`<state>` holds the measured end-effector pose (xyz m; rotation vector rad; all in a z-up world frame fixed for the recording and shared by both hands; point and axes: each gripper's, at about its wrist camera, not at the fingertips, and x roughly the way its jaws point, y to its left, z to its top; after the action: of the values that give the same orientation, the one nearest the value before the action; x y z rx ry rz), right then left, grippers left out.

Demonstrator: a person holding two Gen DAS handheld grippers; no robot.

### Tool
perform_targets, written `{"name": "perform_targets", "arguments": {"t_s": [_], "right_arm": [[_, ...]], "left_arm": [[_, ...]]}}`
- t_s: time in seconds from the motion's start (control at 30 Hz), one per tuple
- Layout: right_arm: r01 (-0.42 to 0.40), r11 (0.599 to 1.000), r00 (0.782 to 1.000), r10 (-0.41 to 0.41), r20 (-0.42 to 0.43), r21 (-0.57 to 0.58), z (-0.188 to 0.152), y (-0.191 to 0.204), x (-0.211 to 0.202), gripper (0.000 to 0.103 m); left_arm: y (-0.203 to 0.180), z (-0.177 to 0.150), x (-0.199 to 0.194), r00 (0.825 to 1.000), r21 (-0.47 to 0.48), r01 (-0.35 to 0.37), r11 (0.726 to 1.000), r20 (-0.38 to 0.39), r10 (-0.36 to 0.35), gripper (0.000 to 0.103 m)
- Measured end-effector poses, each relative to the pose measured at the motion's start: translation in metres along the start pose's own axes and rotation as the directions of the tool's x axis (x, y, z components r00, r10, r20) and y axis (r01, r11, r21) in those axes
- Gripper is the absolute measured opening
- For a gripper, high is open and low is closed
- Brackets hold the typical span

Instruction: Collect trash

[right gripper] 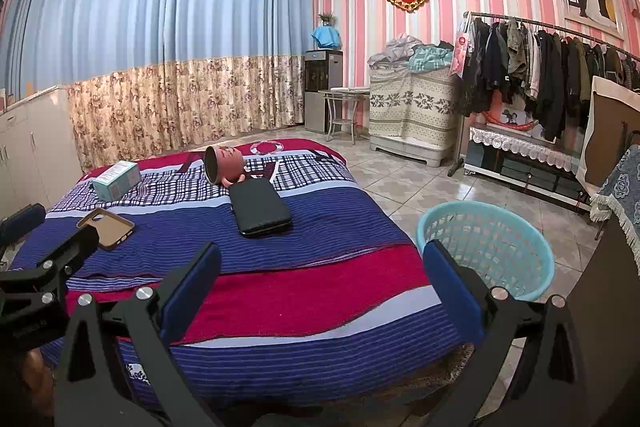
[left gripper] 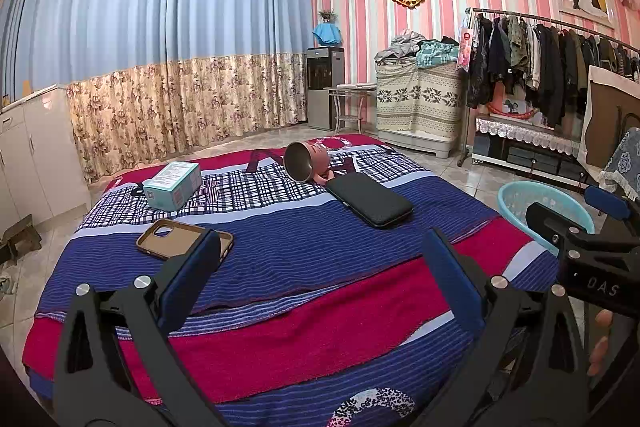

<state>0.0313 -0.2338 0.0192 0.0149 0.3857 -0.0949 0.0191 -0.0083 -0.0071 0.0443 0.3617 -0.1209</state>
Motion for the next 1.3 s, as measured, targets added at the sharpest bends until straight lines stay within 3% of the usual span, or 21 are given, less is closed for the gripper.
{"name": "perform_targets", "arguments": {"t_s": [1.3], "right_arm": [[-0.011, 1.000, 1.000, 0.011, 0.010, -0.006, -0.0036, 0.0097, 0.0091, 0.098]], "left_arm": [[0.0056, 0.0002, 0.0022, 1.000, 0.010, -0.002, 1.000, 0.014, 0.002, 0.098]]}}
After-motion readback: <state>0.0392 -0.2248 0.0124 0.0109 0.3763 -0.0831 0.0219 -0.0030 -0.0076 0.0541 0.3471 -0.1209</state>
